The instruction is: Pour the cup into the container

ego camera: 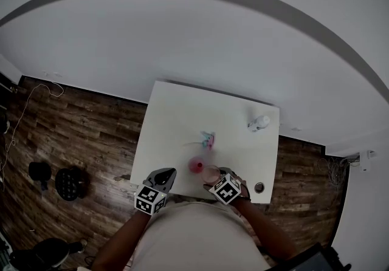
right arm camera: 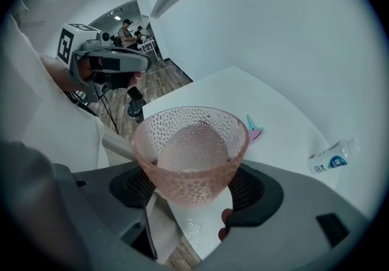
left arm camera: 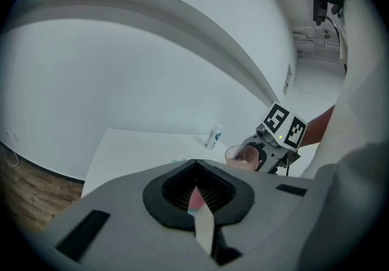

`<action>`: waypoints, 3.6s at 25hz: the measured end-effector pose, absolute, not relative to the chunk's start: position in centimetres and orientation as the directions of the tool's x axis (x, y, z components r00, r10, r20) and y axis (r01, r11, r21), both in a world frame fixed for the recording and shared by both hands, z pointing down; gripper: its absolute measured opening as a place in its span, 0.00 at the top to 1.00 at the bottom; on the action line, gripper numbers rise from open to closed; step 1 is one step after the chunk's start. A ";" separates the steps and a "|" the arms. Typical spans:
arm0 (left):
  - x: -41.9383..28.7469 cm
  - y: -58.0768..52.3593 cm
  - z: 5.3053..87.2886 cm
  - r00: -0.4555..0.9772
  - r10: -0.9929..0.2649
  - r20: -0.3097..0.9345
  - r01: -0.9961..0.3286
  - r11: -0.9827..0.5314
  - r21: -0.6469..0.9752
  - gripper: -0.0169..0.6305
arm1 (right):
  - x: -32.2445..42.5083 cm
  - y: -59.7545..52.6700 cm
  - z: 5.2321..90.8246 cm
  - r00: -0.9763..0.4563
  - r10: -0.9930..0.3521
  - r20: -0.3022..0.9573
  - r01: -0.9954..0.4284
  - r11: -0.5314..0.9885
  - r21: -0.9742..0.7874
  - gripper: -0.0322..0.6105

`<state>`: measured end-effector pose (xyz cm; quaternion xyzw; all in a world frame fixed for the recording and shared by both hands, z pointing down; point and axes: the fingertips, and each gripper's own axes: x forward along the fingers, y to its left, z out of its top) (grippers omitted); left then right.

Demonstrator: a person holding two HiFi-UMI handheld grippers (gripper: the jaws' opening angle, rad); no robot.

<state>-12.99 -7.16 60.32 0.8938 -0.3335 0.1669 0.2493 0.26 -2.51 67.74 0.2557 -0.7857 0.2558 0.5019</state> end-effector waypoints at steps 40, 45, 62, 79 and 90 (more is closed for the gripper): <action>-14.3 -7.3 61.7 0.734 -0.511 0.447 -0.671 -0.650 0.358 0.96 | -0.5 -2.4 70.3 -0.229 0.069 0.971 -0.639 0.742 -0.203 0.39; -14.3 -7.3 61.5 0.740 -0.519 0.428 -0.665 -0.661 0.348 0.96 | -0.8 -2.4 70.5 -0.218 0.085 0.972 -0.635 0.744 -0.207 0.39; -13.9 -7.4 62.3 0.750 -0.518 0.412 -0.656 -0.665 0.357 0.96 | -0.2 -2.2 70.9 -0.160 0.143 0.977 -0.625 0.751 -0.213 0.39; -14.7 -7.9 62.4 0.743 -0.532 0.405 -0.667 -0.641 0.380 0.96 | -0.3 -2.4 70.7 -0.116 0.187 0.976 -0.612 0.760 -0.218 0.39; -15.4 -8.4 62.7 0.742 -0.538 0.400 -0.669 -0.637 0.383 0.96 | -0.4 -2.7 70.4 -0.092 0.209 0.974 -0.613 0.759 -0.221 0.39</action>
